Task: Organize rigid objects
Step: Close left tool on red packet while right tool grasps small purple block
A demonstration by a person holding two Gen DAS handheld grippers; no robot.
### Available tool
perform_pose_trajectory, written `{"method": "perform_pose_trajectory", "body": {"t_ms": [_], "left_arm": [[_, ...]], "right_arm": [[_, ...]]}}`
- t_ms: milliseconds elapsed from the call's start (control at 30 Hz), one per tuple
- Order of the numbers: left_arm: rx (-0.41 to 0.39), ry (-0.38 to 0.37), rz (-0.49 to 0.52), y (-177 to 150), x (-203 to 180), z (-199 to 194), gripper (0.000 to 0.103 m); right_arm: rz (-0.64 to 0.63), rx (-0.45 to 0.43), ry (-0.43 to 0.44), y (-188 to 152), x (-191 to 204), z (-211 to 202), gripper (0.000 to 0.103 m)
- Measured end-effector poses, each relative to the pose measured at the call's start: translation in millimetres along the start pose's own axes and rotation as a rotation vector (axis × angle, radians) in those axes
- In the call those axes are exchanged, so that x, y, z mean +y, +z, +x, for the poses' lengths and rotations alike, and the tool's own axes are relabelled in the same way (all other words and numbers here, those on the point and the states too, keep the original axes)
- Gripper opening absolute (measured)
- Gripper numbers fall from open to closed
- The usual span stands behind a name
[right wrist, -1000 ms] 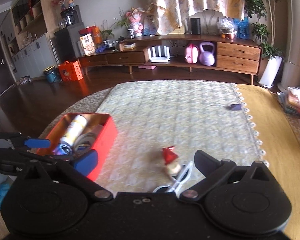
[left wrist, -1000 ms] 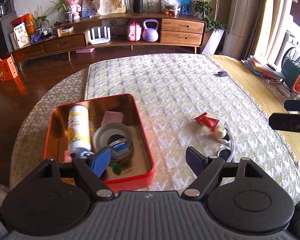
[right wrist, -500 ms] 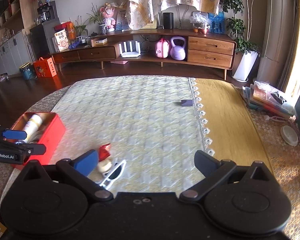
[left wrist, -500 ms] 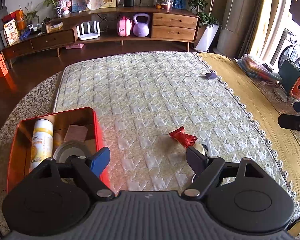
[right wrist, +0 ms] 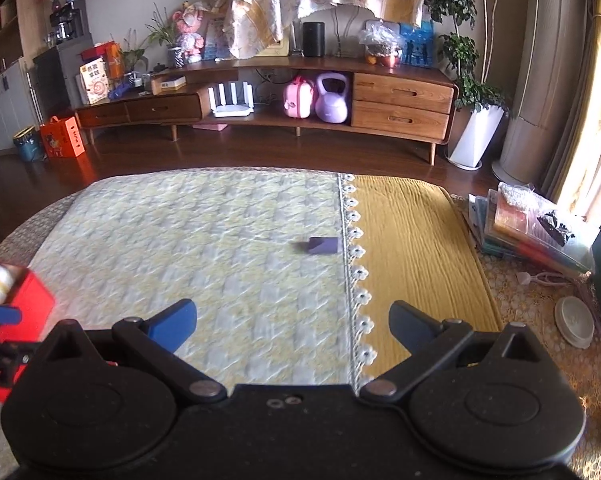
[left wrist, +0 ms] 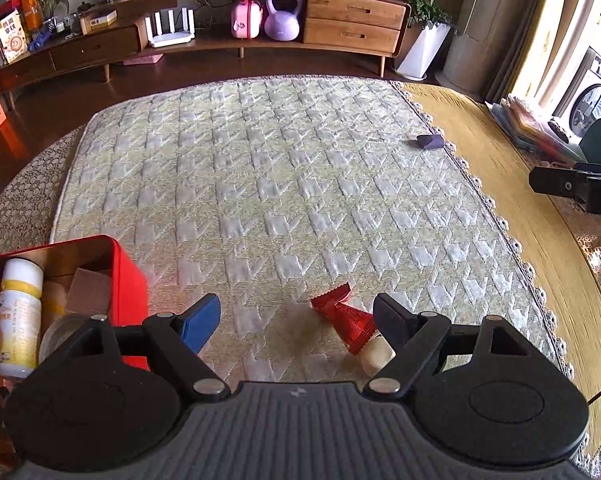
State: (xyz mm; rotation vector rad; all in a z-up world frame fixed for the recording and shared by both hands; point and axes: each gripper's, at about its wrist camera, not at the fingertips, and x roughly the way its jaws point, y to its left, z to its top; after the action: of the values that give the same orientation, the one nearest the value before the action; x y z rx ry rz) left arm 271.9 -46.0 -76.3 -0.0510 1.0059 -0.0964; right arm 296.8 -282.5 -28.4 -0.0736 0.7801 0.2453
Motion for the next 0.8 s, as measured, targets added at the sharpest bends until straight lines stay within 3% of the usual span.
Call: {"method": "perform_pose_trajectory", "body": {"t_ms": [433, 800], "left_arm": [[0.108, -0.015, -0.084, 13, -5, 53, 0.083], [0.125, 0.004, -0.131, 21, -2, 73, 0.083]], "right_arm": [[0.025, 0.051, -0.023, 25, -18, 106, 0.096], [0.032, 0.063, -0.06, 42, -19, 167, 0.086]]}}
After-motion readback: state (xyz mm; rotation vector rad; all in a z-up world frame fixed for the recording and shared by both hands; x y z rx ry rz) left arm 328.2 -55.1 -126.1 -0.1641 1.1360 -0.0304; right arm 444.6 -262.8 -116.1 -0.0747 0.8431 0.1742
